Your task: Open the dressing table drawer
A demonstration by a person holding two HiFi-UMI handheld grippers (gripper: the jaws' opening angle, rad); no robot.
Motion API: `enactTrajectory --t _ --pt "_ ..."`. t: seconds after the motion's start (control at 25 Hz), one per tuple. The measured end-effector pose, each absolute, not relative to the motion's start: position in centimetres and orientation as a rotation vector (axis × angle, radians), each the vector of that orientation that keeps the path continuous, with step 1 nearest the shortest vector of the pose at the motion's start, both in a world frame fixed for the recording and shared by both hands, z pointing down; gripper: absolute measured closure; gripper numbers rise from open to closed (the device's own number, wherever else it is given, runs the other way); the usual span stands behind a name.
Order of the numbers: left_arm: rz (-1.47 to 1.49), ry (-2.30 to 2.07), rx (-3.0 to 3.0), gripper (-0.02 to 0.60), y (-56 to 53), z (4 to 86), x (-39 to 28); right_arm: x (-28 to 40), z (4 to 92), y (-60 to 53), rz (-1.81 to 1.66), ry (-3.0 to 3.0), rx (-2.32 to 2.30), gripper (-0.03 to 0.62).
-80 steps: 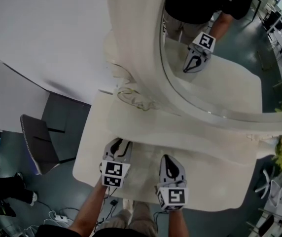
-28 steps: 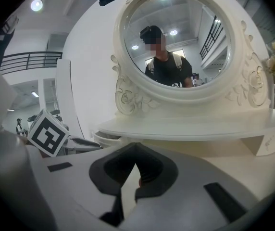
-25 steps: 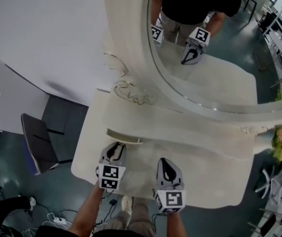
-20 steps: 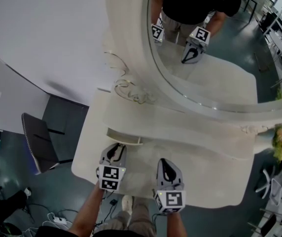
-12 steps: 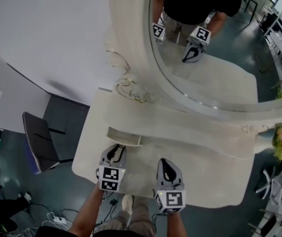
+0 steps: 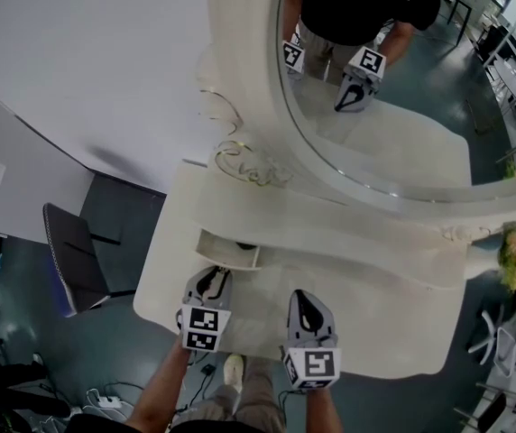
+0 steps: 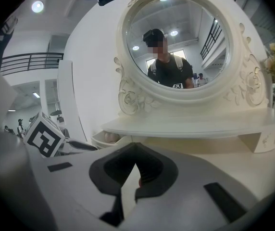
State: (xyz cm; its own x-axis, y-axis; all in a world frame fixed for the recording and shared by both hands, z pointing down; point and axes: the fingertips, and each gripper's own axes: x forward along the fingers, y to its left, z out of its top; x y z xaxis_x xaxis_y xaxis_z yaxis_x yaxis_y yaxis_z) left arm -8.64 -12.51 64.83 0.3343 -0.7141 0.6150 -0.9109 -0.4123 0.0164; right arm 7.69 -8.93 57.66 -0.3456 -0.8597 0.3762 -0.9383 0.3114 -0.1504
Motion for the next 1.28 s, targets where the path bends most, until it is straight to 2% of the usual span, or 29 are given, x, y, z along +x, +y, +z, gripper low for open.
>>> enactTrajectory --t 1.28 --pt "0.771 -1.439 2.244 0.489 -11.1 65.0 -8.9 7.7 56.8 -8.2 0.507 -2.347 1.671 0.595"
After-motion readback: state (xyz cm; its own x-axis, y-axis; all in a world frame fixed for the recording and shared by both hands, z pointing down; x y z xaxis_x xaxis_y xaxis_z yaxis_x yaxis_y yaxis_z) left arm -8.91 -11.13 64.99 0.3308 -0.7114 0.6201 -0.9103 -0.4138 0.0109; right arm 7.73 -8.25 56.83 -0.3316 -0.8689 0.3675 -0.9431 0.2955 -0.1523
